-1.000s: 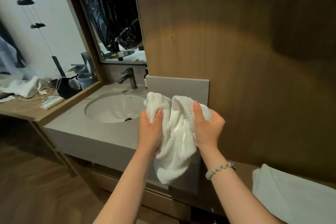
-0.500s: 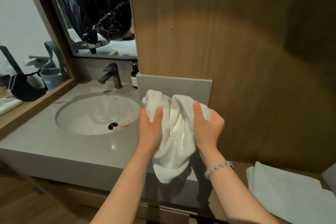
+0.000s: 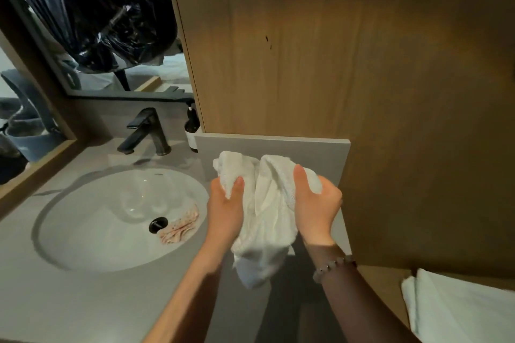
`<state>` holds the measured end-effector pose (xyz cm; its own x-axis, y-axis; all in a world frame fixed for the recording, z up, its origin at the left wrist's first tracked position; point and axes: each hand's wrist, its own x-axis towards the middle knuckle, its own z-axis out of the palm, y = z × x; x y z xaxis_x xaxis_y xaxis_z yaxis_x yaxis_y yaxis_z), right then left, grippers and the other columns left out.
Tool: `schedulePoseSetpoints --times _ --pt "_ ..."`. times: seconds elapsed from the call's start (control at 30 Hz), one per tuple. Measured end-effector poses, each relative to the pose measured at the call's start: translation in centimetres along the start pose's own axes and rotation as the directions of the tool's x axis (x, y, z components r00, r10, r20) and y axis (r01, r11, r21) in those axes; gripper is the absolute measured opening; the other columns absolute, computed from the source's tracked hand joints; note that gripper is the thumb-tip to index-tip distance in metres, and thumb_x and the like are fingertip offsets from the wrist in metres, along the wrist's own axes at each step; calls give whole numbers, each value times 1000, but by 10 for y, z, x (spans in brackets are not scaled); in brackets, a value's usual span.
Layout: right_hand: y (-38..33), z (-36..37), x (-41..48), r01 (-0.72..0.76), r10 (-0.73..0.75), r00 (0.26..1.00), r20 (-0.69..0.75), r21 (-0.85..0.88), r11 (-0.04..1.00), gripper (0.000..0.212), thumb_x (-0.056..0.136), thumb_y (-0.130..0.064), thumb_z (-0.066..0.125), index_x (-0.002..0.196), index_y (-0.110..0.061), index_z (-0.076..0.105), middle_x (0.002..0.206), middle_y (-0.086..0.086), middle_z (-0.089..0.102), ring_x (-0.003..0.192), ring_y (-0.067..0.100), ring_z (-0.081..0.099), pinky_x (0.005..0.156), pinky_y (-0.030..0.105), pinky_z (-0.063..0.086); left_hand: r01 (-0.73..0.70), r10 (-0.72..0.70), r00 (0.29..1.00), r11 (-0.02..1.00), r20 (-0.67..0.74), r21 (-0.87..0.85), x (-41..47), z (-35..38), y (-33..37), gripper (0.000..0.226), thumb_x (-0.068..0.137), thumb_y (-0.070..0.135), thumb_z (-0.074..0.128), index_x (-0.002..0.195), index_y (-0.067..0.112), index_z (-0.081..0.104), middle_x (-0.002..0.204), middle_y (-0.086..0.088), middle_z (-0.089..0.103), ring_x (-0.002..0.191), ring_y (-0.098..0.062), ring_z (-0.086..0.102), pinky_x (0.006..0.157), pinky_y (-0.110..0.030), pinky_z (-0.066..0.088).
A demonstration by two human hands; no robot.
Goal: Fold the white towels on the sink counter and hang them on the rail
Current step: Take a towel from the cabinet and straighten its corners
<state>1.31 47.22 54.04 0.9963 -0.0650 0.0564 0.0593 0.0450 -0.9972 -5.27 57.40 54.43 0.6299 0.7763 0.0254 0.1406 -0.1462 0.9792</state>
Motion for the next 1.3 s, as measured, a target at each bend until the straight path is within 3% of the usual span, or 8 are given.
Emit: schedulePoseSetpoints --times 0.23,0.4,0.47,0.53,0.67,0.83,1.17,1.3 --pt "12 15 23 -11 2 997 -80 -120 993 17 83 -22 70 71 -13 62 71 4 62 74 22 61 72 33 52 38 -62 971 994 232 105 41 10 -16 42 98 36 41 135 17 31 116 7 39 109 -16 43 90 -25 30" --pt "19 11 20 -64 50 996 -77 -188 980 24 83 -23 71 62 -18 59 63 -4 58 68 16 56 65 25 42 6 -168 827 957 537 290 65 -3 -31 48 95 45 45 133 18 37 133 0 50 115 -16 49 97 -24 34" --pt "20 13 20 -48 32 997 -77 -212 976 34 81 -23 72 53 -23 54 58 -4 57 66 20 56 64 26 40 -143 -142 891 814 432 563 79 -9 -26 53 91 58 38 124 19 52 126 -4 58 115 -22 53 97 -30 39" --pt "22 16 21 -8 -5 998 -61 -227 974 36 81 -23 72 50 -21 53 55 -3 56 63 22 55 58 23 41 -261 108 962 624 249 737 89 -14 -10 58 89 63 30 119 21 57 123 1 59 115 -21 51 94 -31 39" --pt "18 24 20 83 -82 997 13 -191 978 33 84 -20 69 55 -6 62 52 3 55 56 16 51 49 11 37 -580 352 785 706 509 406 97 -8 10 50 83 57 38 120 29 56 114 23 52 118 -7 43 98 -24 31" --pt "15 30 25 76 -65 992 108 -100 992 33 84 -20 69 52 -16 65 54 3 64 55 14 57 51 27 42 -384 254 598 923 760 -7 97 -1 4 12 88 15 64 86 27 66 74 26 64 79 7 57 79 -9 41" --pt "15 32 44 368 -297 916 268 -274 889 36 73 -24 80 50 -8 56 55 5 56 56 14 49 53 23 38 -450 307 741 887 598 103 110 -19 -1 26 88 15 63 63 19 56 78 14 70 80 6 61 71 -5 41" --pt "12 25 54 305 -201 916 347 -279 911 45 75 -27 77 44 -9 49 46 5 45 47 15 39 52 28 35 -430 305 828 884 470 185 119 -34 -6 27 89 16 61 64 17 52 64 7 61 61 -1 54 59 -13 39"
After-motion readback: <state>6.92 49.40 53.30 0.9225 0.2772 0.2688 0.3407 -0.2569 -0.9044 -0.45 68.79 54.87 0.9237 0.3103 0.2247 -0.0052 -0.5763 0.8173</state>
